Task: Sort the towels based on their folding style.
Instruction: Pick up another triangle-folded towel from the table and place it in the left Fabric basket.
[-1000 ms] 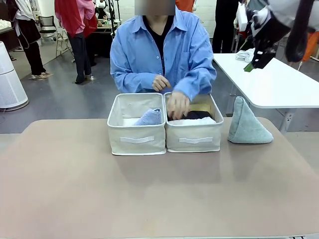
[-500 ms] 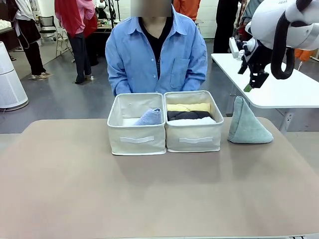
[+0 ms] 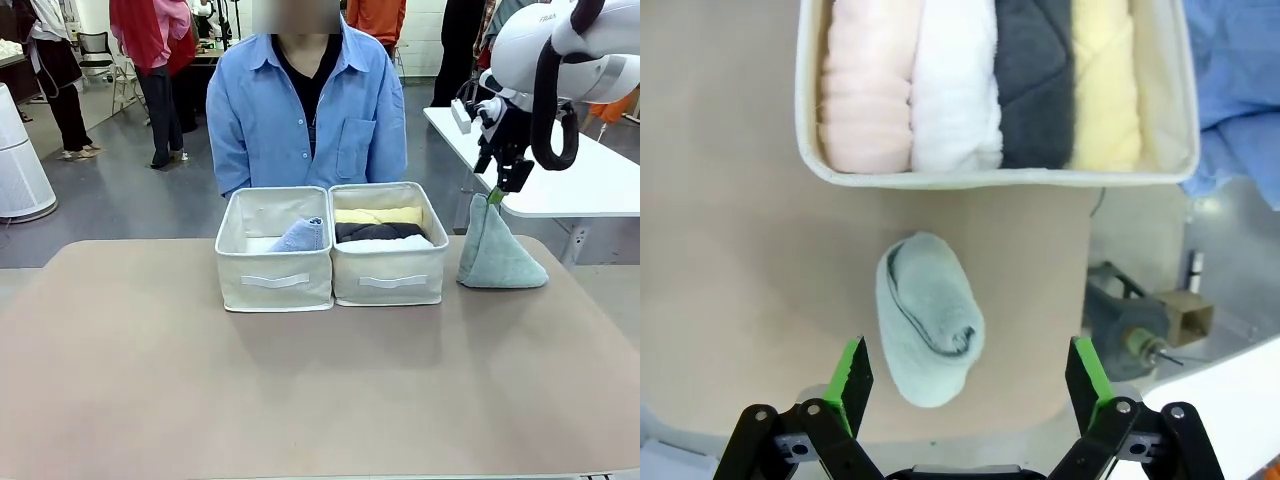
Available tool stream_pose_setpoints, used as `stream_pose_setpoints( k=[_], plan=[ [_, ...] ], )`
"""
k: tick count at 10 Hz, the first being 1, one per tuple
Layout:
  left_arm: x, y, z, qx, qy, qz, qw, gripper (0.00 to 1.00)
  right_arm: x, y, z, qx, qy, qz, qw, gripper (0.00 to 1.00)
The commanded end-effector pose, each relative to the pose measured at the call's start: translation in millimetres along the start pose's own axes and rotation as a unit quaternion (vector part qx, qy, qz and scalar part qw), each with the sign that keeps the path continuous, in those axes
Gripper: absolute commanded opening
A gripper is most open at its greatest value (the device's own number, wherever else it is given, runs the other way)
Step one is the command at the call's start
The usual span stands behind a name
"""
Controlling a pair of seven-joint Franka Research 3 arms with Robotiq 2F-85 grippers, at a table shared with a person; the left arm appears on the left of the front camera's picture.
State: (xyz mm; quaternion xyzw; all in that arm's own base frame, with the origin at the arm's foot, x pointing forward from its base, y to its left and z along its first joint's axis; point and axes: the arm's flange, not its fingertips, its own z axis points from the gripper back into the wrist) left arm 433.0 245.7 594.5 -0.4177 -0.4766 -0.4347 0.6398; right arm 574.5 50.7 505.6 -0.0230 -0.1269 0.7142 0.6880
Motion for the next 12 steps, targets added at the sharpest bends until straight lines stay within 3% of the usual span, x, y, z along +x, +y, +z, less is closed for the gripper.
stream_pose_setpoints(
  k=[1, 11, 12],
  plan=[
    [0.7, -2.5, 0.7, -0.001, -0.003, -0.003, 1.0, 1.0, 1.7, -9.3, -11.9, 0.025, 0.019, -0.013, 0.999, 1.0],
    [0.7, -2.5, 0.7, -0.001, -0.003, -0.003, 1.0, 1.0, -5.6, -8.0, -43.6, 0.057, 0.026, -0.023, 0.998, 1.0],
    [0.7, -2.5, 0.7, -0.001, -0.003, -0.003, 1.0, 1.0, -6.2, -7.8, -44.0, 0.058, 0.029, -0.018, 0.998, 0.4]
  ],
)
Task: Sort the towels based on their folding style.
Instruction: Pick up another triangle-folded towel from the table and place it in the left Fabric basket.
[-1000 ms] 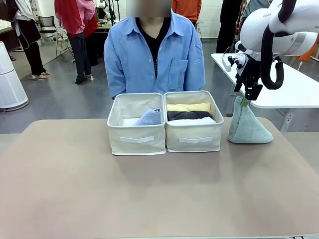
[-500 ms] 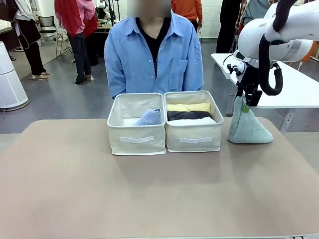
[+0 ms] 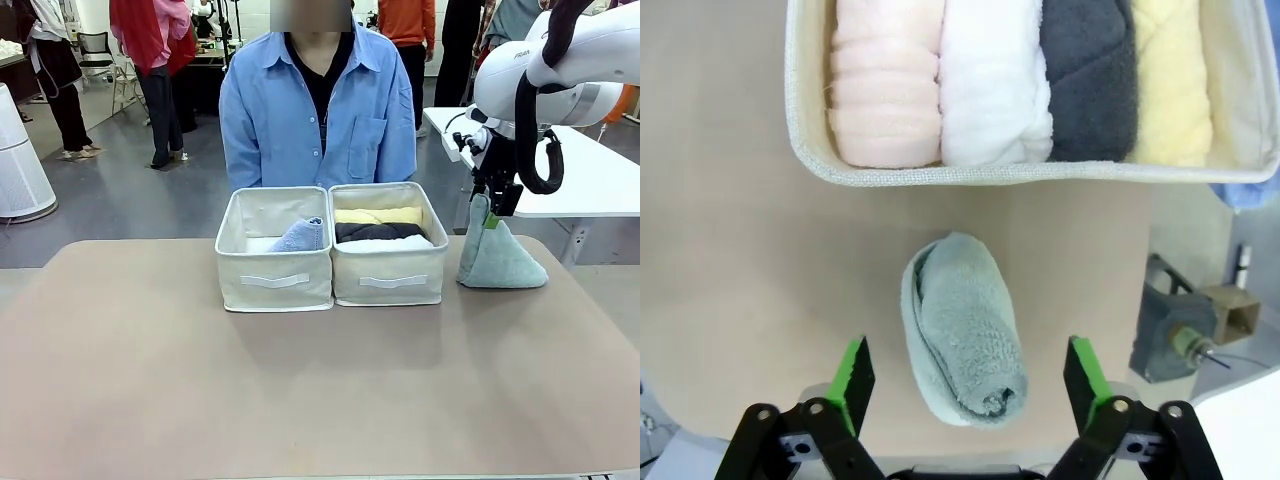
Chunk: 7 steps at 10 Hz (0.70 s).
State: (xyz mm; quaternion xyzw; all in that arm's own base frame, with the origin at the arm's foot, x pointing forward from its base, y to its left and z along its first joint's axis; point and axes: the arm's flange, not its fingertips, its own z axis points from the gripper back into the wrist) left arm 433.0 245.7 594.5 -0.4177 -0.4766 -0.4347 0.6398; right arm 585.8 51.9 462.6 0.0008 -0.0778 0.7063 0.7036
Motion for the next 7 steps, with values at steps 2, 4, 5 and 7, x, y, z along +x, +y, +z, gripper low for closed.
stream_pose_setpoints(
  k=[2, 4, 5, 7],
  plan=[
    [0.8, -2.5, 0.7, -0.001, -0.003, -0.003, 1.0, 1.0, -0.2, -5.1, -0.8, 0.009, 0.012, 0.006, 1.0, 0.0],
    [0.8, -2.5, 0.7, -0.001, -0.003, -0.003, 1.0, 1.0, 0.3, -5.0, -2.0, 0.015, 0.012, 0.011, 1.0, 0.24],
    [0.8, -2.5, 0.7, -0.001, -0.003, -0.003, 1.0, 1.0, 0.2, -4.3, -2.0, 0.017, 0.013, 0.013, 1.0, 0.0],
    [0.8, -2.5, 0.7, -0.001, -0.003, -0.003, 1.0, 1.0, 1.4, -3.8, -2.3, 0.017, 0.016, 0.015, 1.0, 0.0]
  ],
)
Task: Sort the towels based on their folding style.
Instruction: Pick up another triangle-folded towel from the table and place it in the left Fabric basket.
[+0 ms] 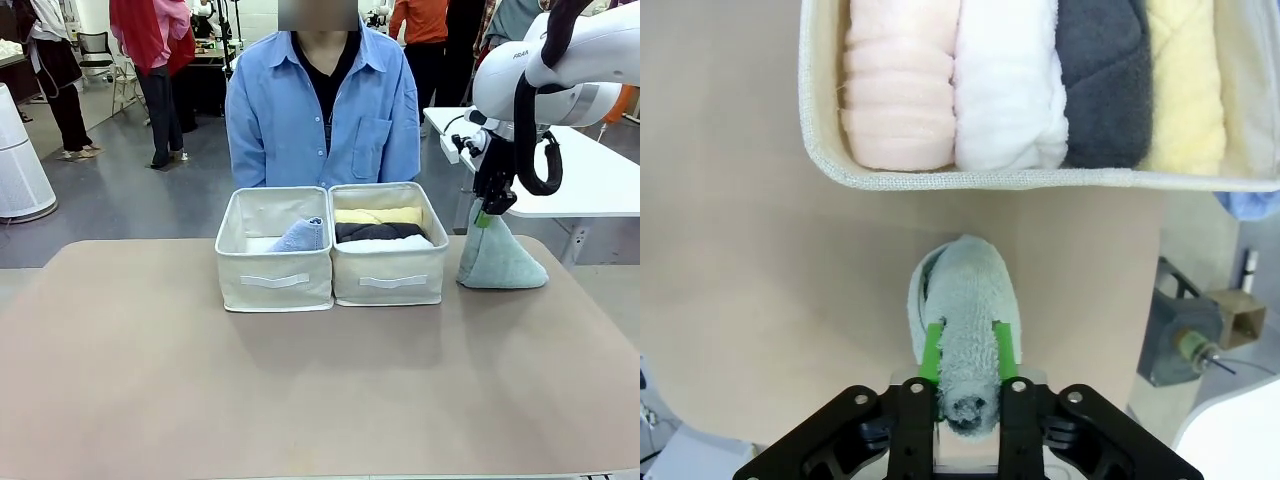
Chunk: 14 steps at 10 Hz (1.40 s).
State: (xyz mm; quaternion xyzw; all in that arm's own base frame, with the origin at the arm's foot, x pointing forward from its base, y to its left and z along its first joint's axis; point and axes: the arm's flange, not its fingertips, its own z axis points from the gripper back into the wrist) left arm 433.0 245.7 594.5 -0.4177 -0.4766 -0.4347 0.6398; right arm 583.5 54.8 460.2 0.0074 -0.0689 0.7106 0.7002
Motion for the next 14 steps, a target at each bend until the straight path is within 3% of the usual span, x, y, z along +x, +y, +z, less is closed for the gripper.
stream_pose_setpoints(
  k=[1, 4, 6, 9, 11, 13, 14],
  plan=[
    [0.8, -2.5, 0.7, -0.001, -0.003, -0.003, 1.0, 1.0, -1.0, -6.4, 0.1, 0.006, 0.016, 0.011, 1.0, 0.0],
    [0.8, -2.5, 0.7, -0.001, -0.003, -0.003, 1.0, 1.0, 0.4, -4.8, 5.0, 0.001, 0.015, 0.007, 1.0, 0.0],
    [0.8, -2.5, 0.7, -0.001, -0.003, -0.003, 1.0, 1.0, 23.5, 21.7, 68.7, -0.01, 0.037, -0.017, 0.999, 0.0],
    [0.8, -2.5, 0.7, -0.001, -0.003, -0.003, 1.0, 1.0, 56.2, 63.9, 205.1, -0.111, 0.066, -0.015, 0.992, 0.0],
    [0.8, -2.5, 0.7, -0.001, -0.003, -0.003, 1.0, 1.0, 71.9, 82.3, 241.1, -0.123, 0.076, -0.011, 0.989, 0.0],
    [0.8, -2.5, 0.7, -0.001, -0.003, -0.003, 1.0, 1.0, 57.0, 92.8, 234.0, -0.112, 0.079, -0.044, 0.99, 0.0],
    [0.8, -2.5, 0.7, -0.001, -0.003, -0.003, 1.0, 1.0, 70.9, 98.8, 262.7, -0.132, 0.061, -0.002, 0.989, 0.0]
  ],
)
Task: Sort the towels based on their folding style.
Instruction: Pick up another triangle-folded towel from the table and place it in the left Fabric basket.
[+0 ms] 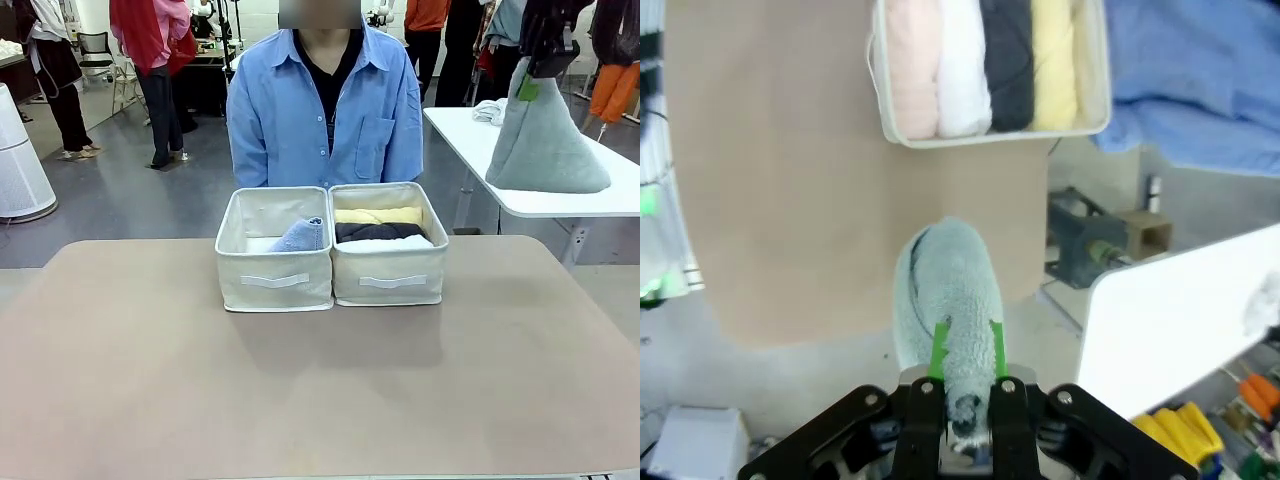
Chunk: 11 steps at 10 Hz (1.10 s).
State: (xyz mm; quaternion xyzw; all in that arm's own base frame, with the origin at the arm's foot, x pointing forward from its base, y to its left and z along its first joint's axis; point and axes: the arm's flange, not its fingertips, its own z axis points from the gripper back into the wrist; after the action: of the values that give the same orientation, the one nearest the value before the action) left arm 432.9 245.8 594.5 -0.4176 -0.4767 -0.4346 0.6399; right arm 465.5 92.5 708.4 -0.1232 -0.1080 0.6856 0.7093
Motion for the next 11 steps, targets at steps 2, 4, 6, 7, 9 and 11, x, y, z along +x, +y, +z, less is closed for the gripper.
stream_pose_setpoints(
  k=[2, 4, 6, 7, 9, 11],
  plan=[
    [0.8, -2.5, 0.5, -0.001, -0.003, -0.003, 1.0, 1.0, 3.0, 0.6, 11.8, -0.011, -0.006, 0.011, 1.0, 0.0],
    [0.8, -2.5, 0.5, -0.001, -0.003, -0.003, 1.0, 1.0, 27.6, 0.2, 1.2, -0.012, -0.011, -0.011, 1.0, 0.15],
    [0.8, -2.5, 0.5, -0.001, -0.003, -0.003, 1.0, 1.0, 123.2, -12.3, 9.6, -0.041, -0.065, 0.003, 0.997, 0.15],
    [0.8, -2.5, 0.5, -0.001, -0.003, -0.003, 1.0, 1.0, 165.7, -22.6, 5.9, -0.037, -0.085, 0.007, 0.996, 0.15],
    [0.8, -2.5, 0.5, -0.001, -0.003, -0.003, 1.0, 1.0, 233.3, -40.1, -7.5, -0.027, -0.108, -0.003, 0.994, 0.15],
    [0.8, -2.5, 0.5, -0.001, -0.003, -0.003, 1.0, 1.0, 288.5, -53.5, -25.0, -0.019, -0.124, 0.007, 0.992, 0.15]
  ],
)
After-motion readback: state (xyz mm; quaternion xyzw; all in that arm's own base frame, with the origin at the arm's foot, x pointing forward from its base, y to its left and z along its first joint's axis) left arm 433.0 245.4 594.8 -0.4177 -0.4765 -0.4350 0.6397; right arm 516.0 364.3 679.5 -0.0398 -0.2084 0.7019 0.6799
